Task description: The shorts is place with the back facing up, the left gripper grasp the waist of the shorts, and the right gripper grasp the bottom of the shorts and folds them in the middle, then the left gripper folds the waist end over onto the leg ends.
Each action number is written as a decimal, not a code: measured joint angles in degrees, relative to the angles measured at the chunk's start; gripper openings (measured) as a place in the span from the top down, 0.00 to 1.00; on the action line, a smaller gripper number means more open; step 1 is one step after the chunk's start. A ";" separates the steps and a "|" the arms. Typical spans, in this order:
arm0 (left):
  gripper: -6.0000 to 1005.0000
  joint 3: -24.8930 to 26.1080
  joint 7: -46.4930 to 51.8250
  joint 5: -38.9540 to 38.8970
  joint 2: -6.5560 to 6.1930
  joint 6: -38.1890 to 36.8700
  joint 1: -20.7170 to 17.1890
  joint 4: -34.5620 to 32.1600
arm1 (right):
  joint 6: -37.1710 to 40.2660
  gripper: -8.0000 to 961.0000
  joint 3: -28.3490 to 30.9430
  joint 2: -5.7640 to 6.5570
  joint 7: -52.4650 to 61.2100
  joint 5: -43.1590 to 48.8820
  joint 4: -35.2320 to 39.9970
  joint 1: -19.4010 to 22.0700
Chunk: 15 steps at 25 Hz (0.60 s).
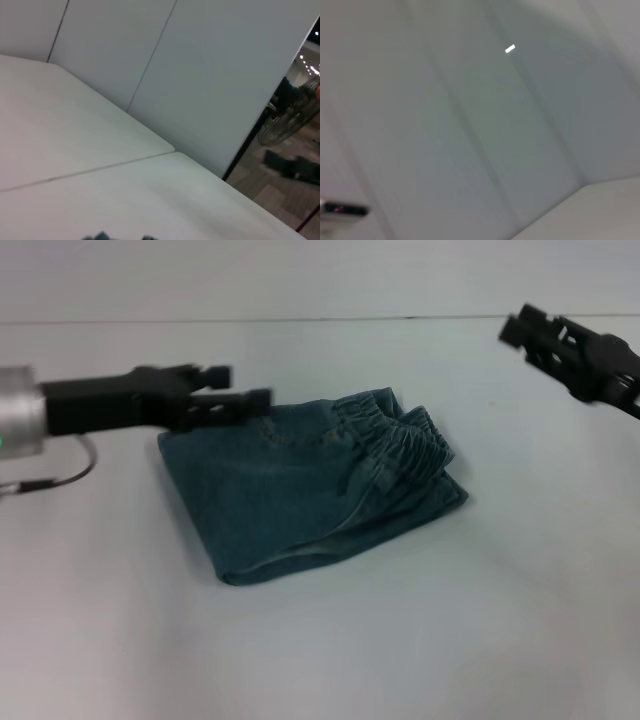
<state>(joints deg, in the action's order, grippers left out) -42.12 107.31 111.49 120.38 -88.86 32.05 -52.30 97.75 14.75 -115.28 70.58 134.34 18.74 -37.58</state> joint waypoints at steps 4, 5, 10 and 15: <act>0.07 2.10 -0.90 0.48 -0.71 -3.22 -1.77 0.01 | 12.33 0.49 -10.26 0.92 5.57 -0.09 10.84 1.56; 0.05 2.95 -1.41 0.98 -1.19 -4.98 -2.63 0.01 | 13.48 0.43 -12.07 0.87 6.26 -0.10 12.86 2.10; 0.05 4.16 -3.20 8.74 -1.89 -10.32 -5.71 -0.63 | 15.44 0.24 -23.15 -0.85 9.31 -0.08 23.87 6.21; 0.05 4.24 -3.23 12.41 -1.15 -8.88 -6.56 -0.04 | 12.04 0.14 -27.51 -2.61 9.50 0.12 27.82 8.93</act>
<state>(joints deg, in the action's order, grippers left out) -37.88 104.08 123.91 119.23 -97.74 25.49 -52.34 109.79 -12.76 -117.88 80.07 134.46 46.56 -28.65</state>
